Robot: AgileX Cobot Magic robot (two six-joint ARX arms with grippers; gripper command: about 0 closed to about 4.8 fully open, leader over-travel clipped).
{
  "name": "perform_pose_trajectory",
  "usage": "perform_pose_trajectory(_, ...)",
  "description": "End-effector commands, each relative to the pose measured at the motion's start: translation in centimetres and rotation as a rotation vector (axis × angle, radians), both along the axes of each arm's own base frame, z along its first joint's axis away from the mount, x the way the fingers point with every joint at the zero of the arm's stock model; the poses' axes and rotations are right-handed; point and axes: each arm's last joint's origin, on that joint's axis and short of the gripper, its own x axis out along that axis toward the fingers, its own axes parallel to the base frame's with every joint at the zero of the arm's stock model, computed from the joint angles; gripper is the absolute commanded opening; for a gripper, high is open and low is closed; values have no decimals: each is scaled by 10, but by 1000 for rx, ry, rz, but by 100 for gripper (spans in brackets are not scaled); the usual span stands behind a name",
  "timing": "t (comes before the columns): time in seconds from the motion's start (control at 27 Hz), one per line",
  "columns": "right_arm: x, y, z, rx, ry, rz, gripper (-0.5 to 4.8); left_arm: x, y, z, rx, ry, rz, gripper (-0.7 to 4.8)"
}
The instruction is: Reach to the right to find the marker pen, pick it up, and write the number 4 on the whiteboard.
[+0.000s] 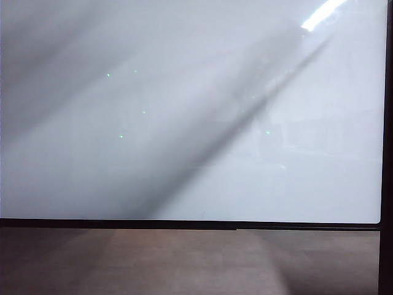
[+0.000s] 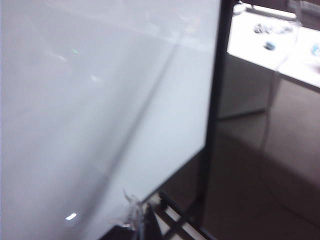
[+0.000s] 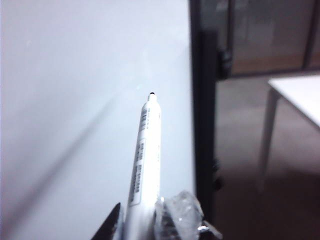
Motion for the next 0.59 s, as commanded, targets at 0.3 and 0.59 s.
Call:
perform_pose_trajectory(0.3, 28, 35, 39, -4, -7, 204, -3, 11, -5, 16, -72, -104, 119, -5)
perform_pose_trajectory(0.59, 92, 54, 45, -94, 89, 222, -3, 20, -9, 19, -70, -119, 182, -5)
